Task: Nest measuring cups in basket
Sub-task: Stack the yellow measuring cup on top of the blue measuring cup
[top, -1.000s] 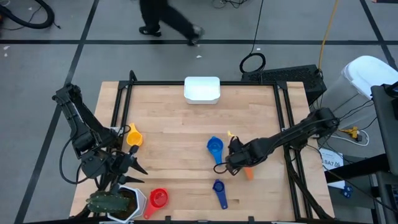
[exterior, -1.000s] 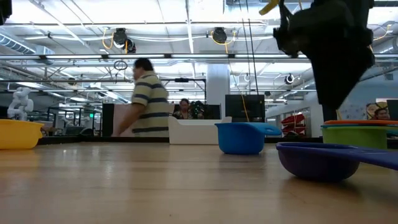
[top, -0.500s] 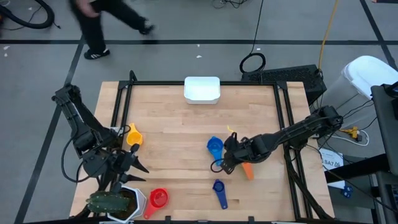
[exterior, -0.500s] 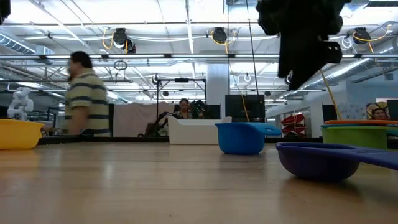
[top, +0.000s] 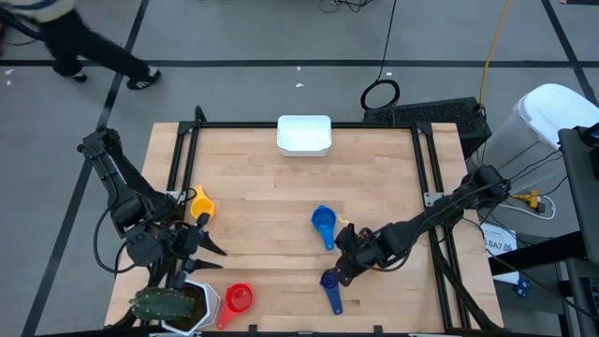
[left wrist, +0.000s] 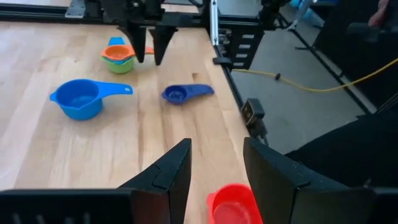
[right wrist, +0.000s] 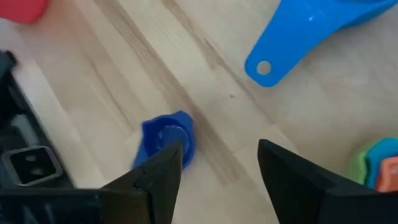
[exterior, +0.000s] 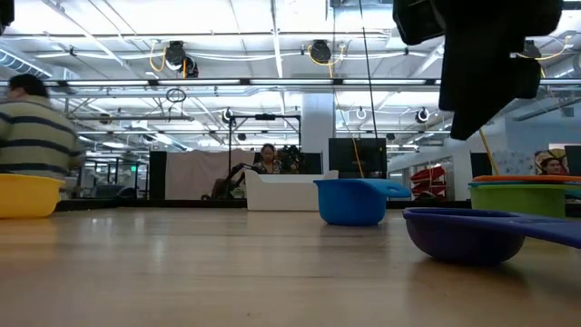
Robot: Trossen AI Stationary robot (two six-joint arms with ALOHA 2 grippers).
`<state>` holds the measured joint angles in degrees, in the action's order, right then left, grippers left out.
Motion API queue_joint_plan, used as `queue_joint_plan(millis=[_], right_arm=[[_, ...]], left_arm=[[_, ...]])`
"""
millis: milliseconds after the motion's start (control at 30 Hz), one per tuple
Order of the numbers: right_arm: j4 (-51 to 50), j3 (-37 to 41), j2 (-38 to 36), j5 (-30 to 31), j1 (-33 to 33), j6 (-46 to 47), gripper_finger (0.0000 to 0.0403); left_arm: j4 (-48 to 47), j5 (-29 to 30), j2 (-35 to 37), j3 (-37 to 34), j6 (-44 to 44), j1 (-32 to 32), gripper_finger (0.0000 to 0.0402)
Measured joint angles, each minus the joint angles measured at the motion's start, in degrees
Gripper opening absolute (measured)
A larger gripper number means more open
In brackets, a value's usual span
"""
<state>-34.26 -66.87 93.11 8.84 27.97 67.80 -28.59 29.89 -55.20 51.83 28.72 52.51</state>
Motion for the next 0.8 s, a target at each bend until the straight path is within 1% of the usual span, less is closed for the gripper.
queue_joint_plan(millis=[167,333,433,567,667,800], right_arm=[[2.0,0.0,1.1,0.6,-0.9,-7.3,0.02],[3.0,0.0,1.1,3.7,-2.9,-17.3,0.02],[4.0,0.0,1.1,5.2,-4.9,-25.0,0.02],[9.8,0.0,0.8,9.5,-7.5,-37.0,0.02],[14.2,0.0,0.6,11.9,-8.5,-42.2,0.02],[17.5,0.0,-0.8,12.4,-7.9,-41.6,0.02]], left_arm=[[-2.9,2.4,0.0,0.0,0.5,0.0,0.015],[-3.4,2.7,0.0,0.0,-1.2,-1.6,0.0149],[-3.2,1.7,0.0,0.0,-0.7,-3.2,0.015],[-4.0,0.1,0.0,0.0,-2.7,-6.3,0.015],[-10.8,-0.7,0.0,0.0,-0.9,-10.2,0.015],[-27.1,-4.5,0.0,0.0,3.7,-16.3,0.015]])
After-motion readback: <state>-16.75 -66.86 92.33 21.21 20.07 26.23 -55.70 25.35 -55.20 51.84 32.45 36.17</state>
